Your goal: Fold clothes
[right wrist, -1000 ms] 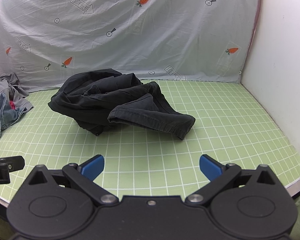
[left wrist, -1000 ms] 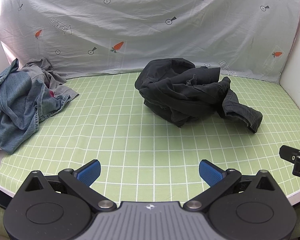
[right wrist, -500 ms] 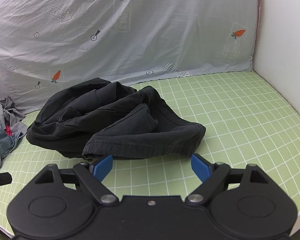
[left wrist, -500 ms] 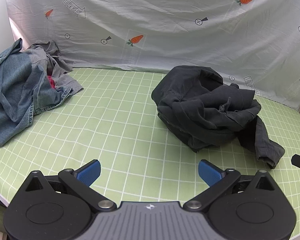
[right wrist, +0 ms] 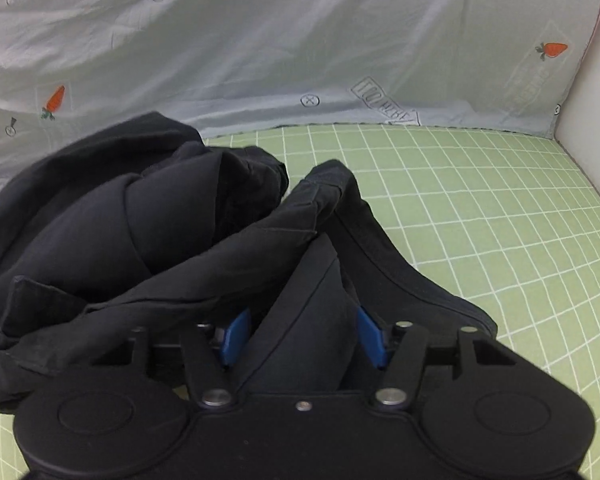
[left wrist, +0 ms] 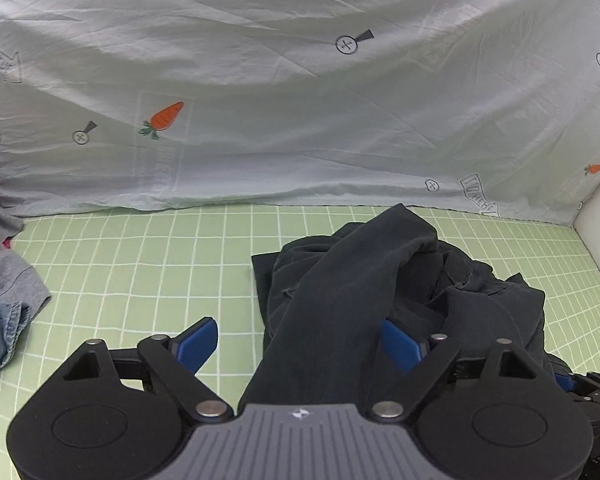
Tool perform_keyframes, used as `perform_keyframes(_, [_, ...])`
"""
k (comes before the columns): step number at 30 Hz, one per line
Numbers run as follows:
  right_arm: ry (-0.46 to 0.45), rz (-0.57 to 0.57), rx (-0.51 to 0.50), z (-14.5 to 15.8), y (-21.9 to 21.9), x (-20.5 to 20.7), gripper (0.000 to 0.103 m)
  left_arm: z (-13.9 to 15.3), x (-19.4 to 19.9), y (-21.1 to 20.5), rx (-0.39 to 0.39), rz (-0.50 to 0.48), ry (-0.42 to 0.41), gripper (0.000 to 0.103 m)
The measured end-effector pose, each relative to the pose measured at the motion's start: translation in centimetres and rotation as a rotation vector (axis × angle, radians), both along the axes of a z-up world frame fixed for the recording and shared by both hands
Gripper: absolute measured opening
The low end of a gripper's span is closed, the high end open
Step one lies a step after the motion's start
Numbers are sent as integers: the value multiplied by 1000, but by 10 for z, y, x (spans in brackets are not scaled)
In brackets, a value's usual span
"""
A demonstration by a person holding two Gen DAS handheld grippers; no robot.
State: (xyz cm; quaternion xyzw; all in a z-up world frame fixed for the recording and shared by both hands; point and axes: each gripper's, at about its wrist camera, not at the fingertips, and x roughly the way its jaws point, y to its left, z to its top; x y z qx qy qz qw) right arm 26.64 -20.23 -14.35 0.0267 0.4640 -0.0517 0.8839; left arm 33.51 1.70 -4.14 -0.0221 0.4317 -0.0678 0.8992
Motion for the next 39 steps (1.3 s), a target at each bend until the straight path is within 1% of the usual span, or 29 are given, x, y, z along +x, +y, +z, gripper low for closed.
perform_keyframes(2, [50, -8, -47, -18, -1, 7, 51, -14, 13, -10, -2, -33, 40, 80])
perform_keyframes(3, [70, -10, -69, -25, -2, 8, 44, -21, 19, -15, -4, -47, 59, 76])
perform_keyframes(4, [88, -10, -88, -32, -4, 8, 35, -27, 21, -19, -12, -47, 73, 71])
perform_keyframes(5, [97, -9, -95, -36, -8, 8, 31, -33, 22, -22, -24, -39, 82, 69])
perform_keyframes(6, [100, -7, -95, -40, -12, 8, 23, -36, 23, -23, -28, -28, 86, 63])
perform_keyframes(7, [99, -7, -87, -43, -18, 9, 18, -40, 23, -24, -32, -14, 92, 56])
perform_keyframes(8, [96, -9, -72, -44, -24, 9, 16, -42, 24, -23, -40, 0, 96, 52])
perform_keyframes(9, [88, -18, -58, -45, -32, 11, 12, -43, 23, -23, -47, 21, 99, 44])
perform_keyframes(10, [74, -32, -59, -44, -41, 14, 10, -43, 24, -21, -57, 52, 98, 38])
perform_keyframes(11, [58, -44, -73, -43, -50, 17, 9, -42, 25, -19, -70, 76, 95, 35])
perform_keyframes(13, [19, -68, -127, -38, -67, 26, 7, -38, 26, -16, -92, 129, 86, 26])
perform_keyframes(16, [-61, -148, -197, -17, -112, 41, 6, -34, 25, -17, -103, 217, 80, 23])
perform_keyframes(18, [-134, -214, -257, 3, -144, 45, 6, -31, 20, -26, -95, 245, 72, 23])
perform_keyframes(19, [-176, -253, -286, 16, -161, 44, 6, -29, 16, -32, -92, 242, 60, 23])
perform_keyframes(21, [-231, -346, -322, 36, -194, 39, 6, -25, 6, -46, -93, 224, 40, 24])
perform_keyframes(22, [-242, -391, -342, 43, -209, 35, 6, -23, -1, -53, -95, 208, 32, 27])
perform_keyframes(23, [-230, -429, -360, 45, -223, 32, 6, -22, -8, -60, -96, 191, 23, 28])
perform_keyframes(25, [-169, -486, -378, 43, -247, 25, 7, -20, -22, -72, -91, 156, 10, 33])
perform_keyframes(26, [-120, -505, -354, 38, -257, 20, 8, -19, -29, -76, -82, 144, 8, 33])
perform_keyframes(28, [-28, -538, -276, 23, -270, 3, 18, -17, -40, -80, -61, 139, 9, 36])
perform_keyframes(29, [-13, -541, -233, 14, -268, -9, 21, -16, -45, -78, -64, 142, 8, 37])
perform_keyframes(31, [-13, -523, -178, 7, -250, -33, 38, -13, -54, -71, -88, 154, 10, 41])
perform_keyframes(32, [-10, -514, -160, 5, -237, -44, 40, -13, -57, -65, -108, 165, 13, 41])
perform_keyframes(33, [-12, -504, -136, 3, -227, -57, 44, -12, -60, -60, -128, 177, 17, 42])
perform_keyframes(34, [-20, -496, -102, 2, -217, -71, 49, -12, -63, -55, -141, 188, 20, 42])
perform_keyframes(35, [-33, -494, -62, 5, -206, -81, 52, -11, -66, -52, -149, 196, 24, 42])
perform_keyframes(37, [-63, -503, 21, 9, -189, -96, 59, -9, -72, -47, -156, 195, 18, 42])
perform_keyframes(38, [-78, -505, 57, 10, -181, -102, 60, -7, -76, -46, -151, 186, 14, 42])
perform_keyframes(39, [-91, -502, 83, 11, -174, -105, 64, -5, -78, -46, -143, 174, 10, 42])
